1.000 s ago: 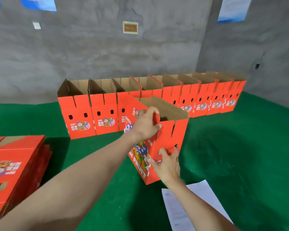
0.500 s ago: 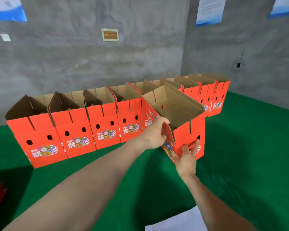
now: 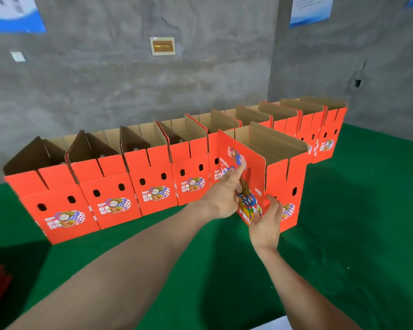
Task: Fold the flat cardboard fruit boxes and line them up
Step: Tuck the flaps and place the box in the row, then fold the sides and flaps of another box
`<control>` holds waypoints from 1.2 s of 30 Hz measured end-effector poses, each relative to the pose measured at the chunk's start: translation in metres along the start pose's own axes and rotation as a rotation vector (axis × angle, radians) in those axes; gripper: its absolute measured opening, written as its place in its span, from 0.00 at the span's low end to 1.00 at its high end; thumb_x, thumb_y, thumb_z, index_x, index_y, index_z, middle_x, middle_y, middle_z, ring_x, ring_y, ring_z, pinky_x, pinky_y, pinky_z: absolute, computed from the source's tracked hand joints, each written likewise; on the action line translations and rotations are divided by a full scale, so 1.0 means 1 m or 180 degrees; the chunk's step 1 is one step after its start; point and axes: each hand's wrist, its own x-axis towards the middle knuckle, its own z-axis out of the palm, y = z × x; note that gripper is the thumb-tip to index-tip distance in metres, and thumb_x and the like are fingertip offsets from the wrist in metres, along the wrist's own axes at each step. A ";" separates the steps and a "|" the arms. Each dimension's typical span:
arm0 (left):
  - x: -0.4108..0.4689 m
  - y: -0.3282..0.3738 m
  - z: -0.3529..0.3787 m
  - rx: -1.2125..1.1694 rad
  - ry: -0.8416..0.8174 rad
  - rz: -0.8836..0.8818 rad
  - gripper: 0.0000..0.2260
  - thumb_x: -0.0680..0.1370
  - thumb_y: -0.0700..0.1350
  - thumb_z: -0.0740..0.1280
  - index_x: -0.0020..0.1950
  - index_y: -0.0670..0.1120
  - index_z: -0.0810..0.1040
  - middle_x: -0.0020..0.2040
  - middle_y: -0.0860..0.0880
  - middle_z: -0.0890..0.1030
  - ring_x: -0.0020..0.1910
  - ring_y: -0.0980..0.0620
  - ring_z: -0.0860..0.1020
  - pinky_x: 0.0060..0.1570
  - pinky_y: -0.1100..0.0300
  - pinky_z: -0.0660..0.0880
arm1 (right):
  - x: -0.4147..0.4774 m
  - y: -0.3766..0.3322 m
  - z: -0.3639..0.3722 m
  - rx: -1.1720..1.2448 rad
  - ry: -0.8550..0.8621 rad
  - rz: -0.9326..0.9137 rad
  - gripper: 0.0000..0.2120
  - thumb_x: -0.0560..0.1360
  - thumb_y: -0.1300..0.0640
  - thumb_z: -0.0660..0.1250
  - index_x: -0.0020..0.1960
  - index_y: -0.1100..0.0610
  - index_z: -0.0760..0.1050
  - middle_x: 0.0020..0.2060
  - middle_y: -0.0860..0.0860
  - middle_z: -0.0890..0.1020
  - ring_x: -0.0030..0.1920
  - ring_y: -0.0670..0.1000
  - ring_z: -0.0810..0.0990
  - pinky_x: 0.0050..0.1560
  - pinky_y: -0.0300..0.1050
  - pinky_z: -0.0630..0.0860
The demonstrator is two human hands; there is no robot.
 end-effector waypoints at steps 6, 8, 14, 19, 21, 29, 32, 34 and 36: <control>-0.046 -0.026 -0.028 -0.0050 0.0289 -0.0180 0.35 0.79 0.38 0.62 0.78 0.56 0.44 0.79 0.50 0.49 0.77 0.52 0.48 0.73 0.60 0.47 | -0.027 -0.036 -0.005 0.0354 0.0227 0.0228 0.21 0.71 0.73 0.62 0.64 0.68 0.68 0.62 0.66 0.70 0.58 0.68 0.74 0.57 0.59 0.72; -0.081 -0.046 -0.038 -0.0152 0.0523 -0.0255 0.32 0.80 0.41 0.63 0.78 0.54 0.49 0.78 0.50 0.52 0.77 0.53 0.49 0.73 0.64 0.46 | -0.056 -0.053 -0.006 0.0513 -0.0299 -0.0255 0.12 0.71 0.75 0.64 0.53 0.67 0.75 0.49 0.63 0.79 0.49 0.64 0.79 0.54 0.57 0.74; -0.272 -0.183 -0.093 0.0151 0.1681 -0.1644 0.26 0.78 0.40 0.66 0.74 0.40 0.63 0.74 0.42 0.64 0.74 0.46 0.62 0.72 0.60 0.54 | -0.150 -0.082 -0.016 0.0255 -0.2545 -0.0800 0.15 0.72 0.70 0.67 0.37 0.51 0.75 0.31 0.48 0.81 0.36 0.47 0.80 0.42 0.36 0.73; -0.445 -0.286 -0.155 0.0836 0.2380 -0.3346 0.25 0.77 0.45 0.66 0.72 0.37 0.66 0.73 0.36 0.65 0.72 0.38 0.62 0.69 0.42 0.60 | -0.191 -0.104 -0.006 -0.0057 -0.2884 -0.0822 0.13 0.72 0.71 0.66 0.36 0.55 0.76 0.29 0.46 0.81 0.33 0.40 0.79 0.39 0.29 0.71; -0.492 -0.307 -0.160 0.1080 0.2226 -0.3618 0.26 0.79 0.49 0.64 0.73 0.42 0.64 0.75 0.41 0.61 0.75 0.41 0.57 0.70 0.40 0.56 | -0.207 -0.118 0.003 -0.0161 -0.2959 -0.0894 0.13 0.73 0.69 0.66 0.36 0.54 0.76 0.32 0.46 0.82 0.36 0.42 0.80 0.41 0.32 0.72; -0.533 -0.298 -0.104 0.1481 0.1300 -0.3581 0.27 0.81 0.58 0.48 0.78 0.51 0.47 0.79 0.51 0.44 0.77 0.48 0.43 0.71 0.41 0.45 | -0.287 -0.180 0.043 -0.0287 -0.3273 -0.1109 0.12 0.76 0.65 0.64 0.39 0.50 0.75 0.37 0.43 0.81 0.39 0.43 0.79 0.41 0.28 0.70; -0.525 -0.266 -0.078 0.1385 0.1196 -0.3326 0.32 0.78 0.62 0.55 0.78 0.53 0.51 0.79 0.52 0.48 0.77 0.48 0.48 0.71 0.43 0.50 | -0.323 -0.193 0.060 -0.0298 -0.3423 -0.1061 0.09 0.76 0.64 0.63 0.42 0.52 0.76 0.40 0.47 0.82 0.42 0.47 0.79 0.45 0.33 0.72; -0.527 -0.252 -0.078 0.1467 0.1439 -0.3054 0.33 0.75 0.63 0.61 0.77 0.55 0.55 0.78 0.51 0.53 0.76 0.49 0.52 0.70 0.44 0.53 | -0.345 -0.199 0.070 -0.0397 -0.3527 -0.1059 0.07 0.77 0.63 0.63 0.51 0.57 0.78 0.46 0.51 0.83 0.47 0.48 0.80 0.46 0.31 0.70; -0.532 -0.250 -0.091 0.1505 0.1735 -0.2930 0.32 0.75 0.62 0.62 0.76 0.54 0.57 0.78 0.50 0.52 0.77 0.49 0.51 0.71 0.44 0.51 | -0.361 -0.203 0.081 -0.0537 -0.3599 -0.0963 0.13 0.78 0.61 0.63 0.61 0.60 0.74 0.55 0.54 0.82 0.56 0.50 0.79 0.52 0.32 0.69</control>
